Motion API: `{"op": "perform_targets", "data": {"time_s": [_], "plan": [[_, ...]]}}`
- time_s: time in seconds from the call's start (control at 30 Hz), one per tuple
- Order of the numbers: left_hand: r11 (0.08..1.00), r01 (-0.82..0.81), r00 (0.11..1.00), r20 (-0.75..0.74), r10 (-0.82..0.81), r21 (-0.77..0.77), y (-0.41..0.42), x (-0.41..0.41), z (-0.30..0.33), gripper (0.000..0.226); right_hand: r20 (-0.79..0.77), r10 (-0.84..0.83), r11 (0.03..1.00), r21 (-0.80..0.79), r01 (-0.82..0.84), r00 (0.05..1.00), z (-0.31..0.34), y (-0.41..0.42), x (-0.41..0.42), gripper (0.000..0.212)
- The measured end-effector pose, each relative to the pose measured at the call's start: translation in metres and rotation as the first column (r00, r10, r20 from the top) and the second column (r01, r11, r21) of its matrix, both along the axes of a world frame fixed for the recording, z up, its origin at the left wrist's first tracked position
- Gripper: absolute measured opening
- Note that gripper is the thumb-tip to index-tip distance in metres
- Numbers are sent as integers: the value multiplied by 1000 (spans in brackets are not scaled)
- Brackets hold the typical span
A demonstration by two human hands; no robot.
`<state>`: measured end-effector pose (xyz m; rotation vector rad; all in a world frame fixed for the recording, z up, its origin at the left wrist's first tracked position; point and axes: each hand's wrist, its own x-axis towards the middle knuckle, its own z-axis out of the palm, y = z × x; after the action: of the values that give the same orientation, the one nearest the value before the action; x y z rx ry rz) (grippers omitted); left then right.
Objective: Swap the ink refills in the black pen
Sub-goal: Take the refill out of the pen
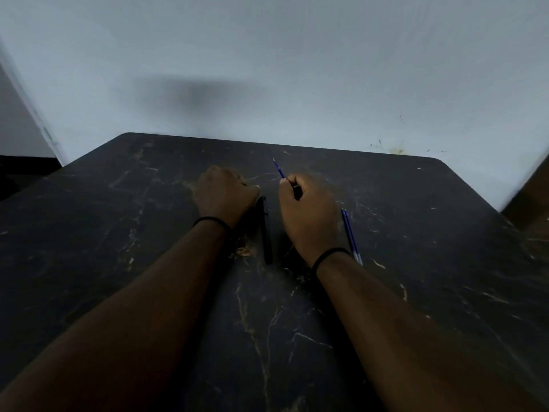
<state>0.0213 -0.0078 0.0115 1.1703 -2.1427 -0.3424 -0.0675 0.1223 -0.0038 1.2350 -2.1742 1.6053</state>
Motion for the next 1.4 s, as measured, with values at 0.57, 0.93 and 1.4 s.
{"op": "perform_targets", "data": {"time_s": [0.57,0.93,1.4], "plan": [[746,623,691,-281,-666,-235,56,-18,10,9,131,-66,919,-379,111,989,25,2,4,13],[756,644,716,-259,-649,-116,53,-21,6,17,146,-17,905,-418,78,989,26,3,6,8],[845,531,839,-105,-534,-56,50,-23,4,15,23,54,836,-548,-33,998,58,38,-19,6]]}}
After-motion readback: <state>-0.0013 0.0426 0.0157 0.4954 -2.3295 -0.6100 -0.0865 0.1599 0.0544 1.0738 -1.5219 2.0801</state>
